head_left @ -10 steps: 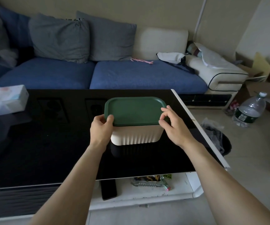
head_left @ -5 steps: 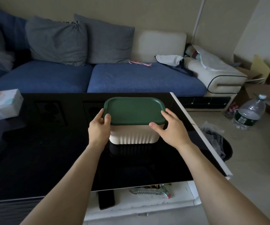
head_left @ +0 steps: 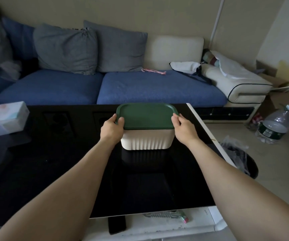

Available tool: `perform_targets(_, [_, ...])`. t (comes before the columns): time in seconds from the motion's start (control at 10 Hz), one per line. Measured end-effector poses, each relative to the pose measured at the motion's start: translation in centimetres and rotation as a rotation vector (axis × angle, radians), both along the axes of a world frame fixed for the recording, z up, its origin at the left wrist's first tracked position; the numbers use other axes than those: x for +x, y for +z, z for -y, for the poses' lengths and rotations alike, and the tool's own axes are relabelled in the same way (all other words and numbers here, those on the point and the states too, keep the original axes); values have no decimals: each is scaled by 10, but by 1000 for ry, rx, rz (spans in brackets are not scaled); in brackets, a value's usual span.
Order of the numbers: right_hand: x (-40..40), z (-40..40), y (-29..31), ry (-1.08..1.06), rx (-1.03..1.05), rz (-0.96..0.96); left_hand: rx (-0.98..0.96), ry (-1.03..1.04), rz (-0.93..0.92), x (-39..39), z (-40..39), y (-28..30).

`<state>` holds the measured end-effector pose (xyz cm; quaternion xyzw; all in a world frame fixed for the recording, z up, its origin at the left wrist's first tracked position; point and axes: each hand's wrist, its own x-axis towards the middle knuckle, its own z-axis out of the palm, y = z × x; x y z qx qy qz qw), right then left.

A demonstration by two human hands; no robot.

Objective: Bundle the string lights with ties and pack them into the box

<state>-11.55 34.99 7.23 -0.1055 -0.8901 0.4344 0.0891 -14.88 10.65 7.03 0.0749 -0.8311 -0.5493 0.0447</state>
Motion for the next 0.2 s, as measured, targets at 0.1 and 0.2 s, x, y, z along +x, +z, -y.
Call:
perform_targets(0.1, [13, 9, -2, -44, -245, -47, 12, -24, 78, 16, -2, 6])
perform_targets(0.2, [36, 15, -12, -322, -415, -76, 24, 138, 105, 38, 4, -1])
